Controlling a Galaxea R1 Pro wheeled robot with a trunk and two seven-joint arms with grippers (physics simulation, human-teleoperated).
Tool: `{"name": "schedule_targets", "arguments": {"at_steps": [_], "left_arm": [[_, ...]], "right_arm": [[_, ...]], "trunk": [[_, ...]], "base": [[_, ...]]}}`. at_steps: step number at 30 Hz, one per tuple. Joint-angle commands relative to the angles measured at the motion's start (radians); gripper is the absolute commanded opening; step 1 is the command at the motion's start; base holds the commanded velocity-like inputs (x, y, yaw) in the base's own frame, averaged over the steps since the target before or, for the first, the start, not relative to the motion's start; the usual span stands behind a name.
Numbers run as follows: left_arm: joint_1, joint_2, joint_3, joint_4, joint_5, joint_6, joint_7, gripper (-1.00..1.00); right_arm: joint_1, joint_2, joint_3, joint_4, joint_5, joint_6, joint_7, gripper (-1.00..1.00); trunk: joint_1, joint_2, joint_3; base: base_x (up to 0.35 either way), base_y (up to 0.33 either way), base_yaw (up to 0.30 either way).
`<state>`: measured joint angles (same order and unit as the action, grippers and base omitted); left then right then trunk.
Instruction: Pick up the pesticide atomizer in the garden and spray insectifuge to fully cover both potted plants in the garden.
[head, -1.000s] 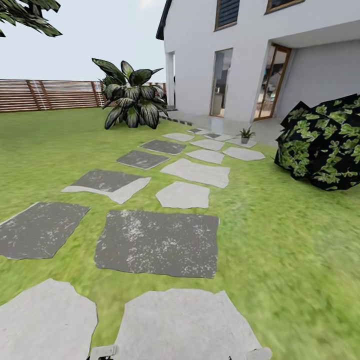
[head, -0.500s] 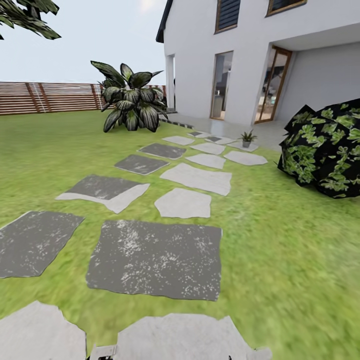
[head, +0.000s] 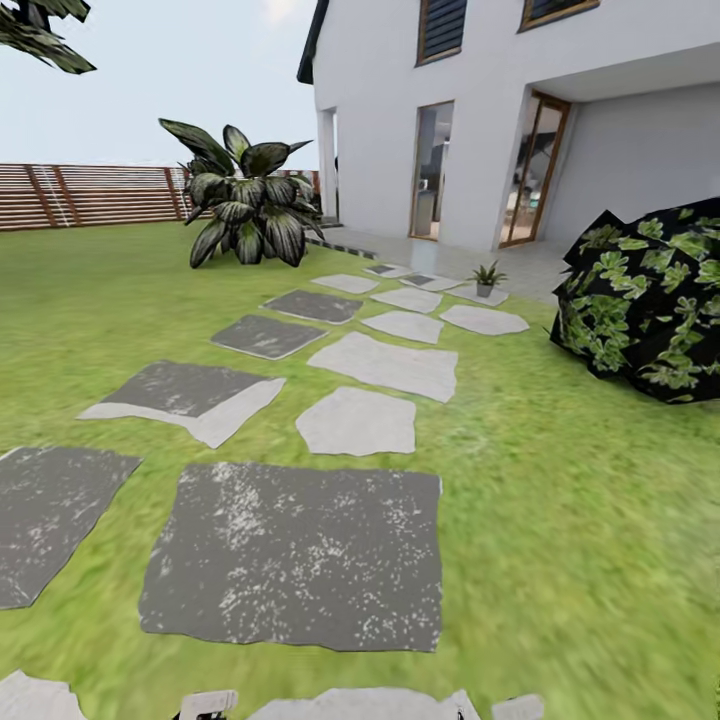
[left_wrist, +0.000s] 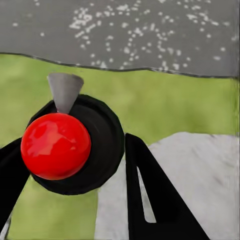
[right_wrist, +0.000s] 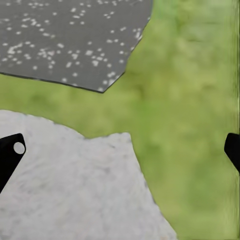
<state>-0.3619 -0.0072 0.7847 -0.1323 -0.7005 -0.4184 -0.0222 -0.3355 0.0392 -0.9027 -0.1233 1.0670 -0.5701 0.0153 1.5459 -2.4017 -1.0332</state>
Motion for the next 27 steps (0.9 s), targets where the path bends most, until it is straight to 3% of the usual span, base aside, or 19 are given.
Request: {"name": "schedule_targets", "arguments": {"at_steps": [1,15,27], "left_arm": [[0.000,0.000,0.008,-0.001,-0.007,-0.002,-0.002,-1.00],[0.000,0.000,0.008,-0.001,-0.007,-0.002,-0.002,-1.00],[0.000,0.000,0.008,-0.001,-0.007,-0.002,-0.002,-1.00]], "right_arm": [[0.000,0.001,-0.009,-0.001,0.008,-0.002,0.002,1.00],[0.000,0.001,-0.009,-0.002,0.008,-0.002,0.002,1.00],[0.000,-0.012,-0.010,-0.003,0.008,-0.002,0.002,1.00]], "trunk": [[0.000,0.000,-0.001],[0.000,0.000,-0.001],[0.000,0.000,-0.001]], "base": [[0.336,0.000,-0.253],[0.336,0.000,-0.253],[0.336,0.000,-0.020]]}}
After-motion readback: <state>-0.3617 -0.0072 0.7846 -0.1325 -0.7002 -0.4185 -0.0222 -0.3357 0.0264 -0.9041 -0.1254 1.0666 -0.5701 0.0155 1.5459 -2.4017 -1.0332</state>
